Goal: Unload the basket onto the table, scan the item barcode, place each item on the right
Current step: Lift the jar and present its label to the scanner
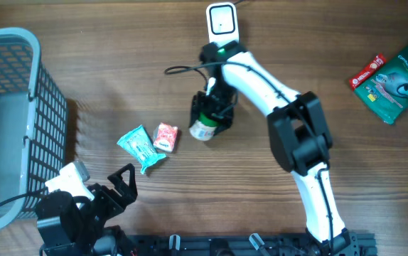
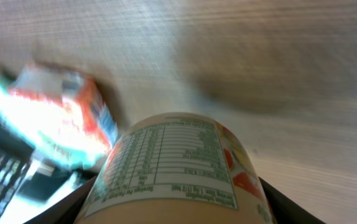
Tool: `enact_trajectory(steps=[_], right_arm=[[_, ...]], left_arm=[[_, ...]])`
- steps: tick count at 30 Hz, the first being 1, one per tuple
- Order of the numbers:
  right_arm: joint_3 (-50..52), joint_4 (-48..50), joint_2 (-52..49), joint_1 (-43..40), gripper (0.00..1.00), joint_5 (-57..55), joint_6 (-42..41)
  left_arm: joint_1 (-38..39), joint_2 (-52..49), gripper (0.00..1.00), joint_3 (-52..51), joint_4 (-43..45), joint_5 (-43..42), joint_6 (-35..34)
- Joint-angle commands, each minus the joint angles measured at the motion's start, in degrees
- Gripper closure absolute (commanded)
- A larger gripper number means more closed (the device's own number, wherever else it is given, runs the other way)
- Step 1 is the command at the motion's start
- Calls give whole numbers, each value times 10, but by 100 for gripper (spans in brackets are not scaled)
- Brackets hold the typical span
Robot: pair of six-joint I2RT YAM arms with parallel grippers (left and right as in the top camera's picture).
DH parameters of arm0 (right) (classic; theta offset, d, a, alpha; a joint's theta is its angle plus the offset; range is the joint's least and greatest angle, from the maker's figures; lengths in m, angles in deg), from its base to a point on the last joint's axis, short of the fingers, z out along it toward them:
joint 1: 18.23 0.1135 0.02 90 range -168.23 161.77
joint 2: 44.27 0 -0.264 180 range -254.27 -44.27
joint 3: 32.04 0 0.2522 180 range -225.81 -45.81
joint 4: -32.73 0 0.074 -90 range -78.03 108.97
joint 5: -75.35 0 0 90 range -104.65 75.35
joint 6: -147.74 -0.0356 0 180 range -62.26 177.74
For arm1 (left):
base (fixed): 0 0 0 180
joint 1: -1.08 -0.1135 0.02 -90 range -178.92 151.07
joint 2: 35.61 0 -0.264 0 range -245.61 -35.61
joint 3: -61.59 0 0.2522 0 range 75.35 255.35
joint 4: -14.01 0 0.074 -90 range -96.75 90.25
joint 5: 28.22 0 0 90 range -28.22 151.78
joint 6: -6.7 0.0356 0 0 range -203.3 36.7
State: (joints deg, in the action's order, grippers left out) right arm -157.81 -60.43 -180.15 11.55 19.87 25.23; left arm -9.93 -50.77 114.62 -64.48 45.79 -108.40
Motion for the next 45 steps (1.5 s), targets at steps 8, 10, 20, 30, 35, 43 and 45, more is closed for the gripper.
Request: enact_trajectory(steps=[8,10,20,30,35,43,45], right_arm=[[-10,-82,-8,-35,44,74,182],[-10,-90,-4,-35,44,75,210],[-10,-70,166,-35,45,-36,220],[40,309,202,-35,39,-413,112],[103,574,158,-35,40,-486,130],[103,844,77,-37,37,-566,221],[103,929,28,-41,35,-577,220]], left_arm=[[-1,1,0,-1,1,-5,11],[-1,1,0,-1,1,-5,11],[-1,1,0,-1,1,-5,11],[-1,1,0,-1,1,-5,11],[-1,1,0,-1,1,-5,11],[-1,1,0,-1,1,-5,11],[-1,1,0,-1,1,-5,11]])
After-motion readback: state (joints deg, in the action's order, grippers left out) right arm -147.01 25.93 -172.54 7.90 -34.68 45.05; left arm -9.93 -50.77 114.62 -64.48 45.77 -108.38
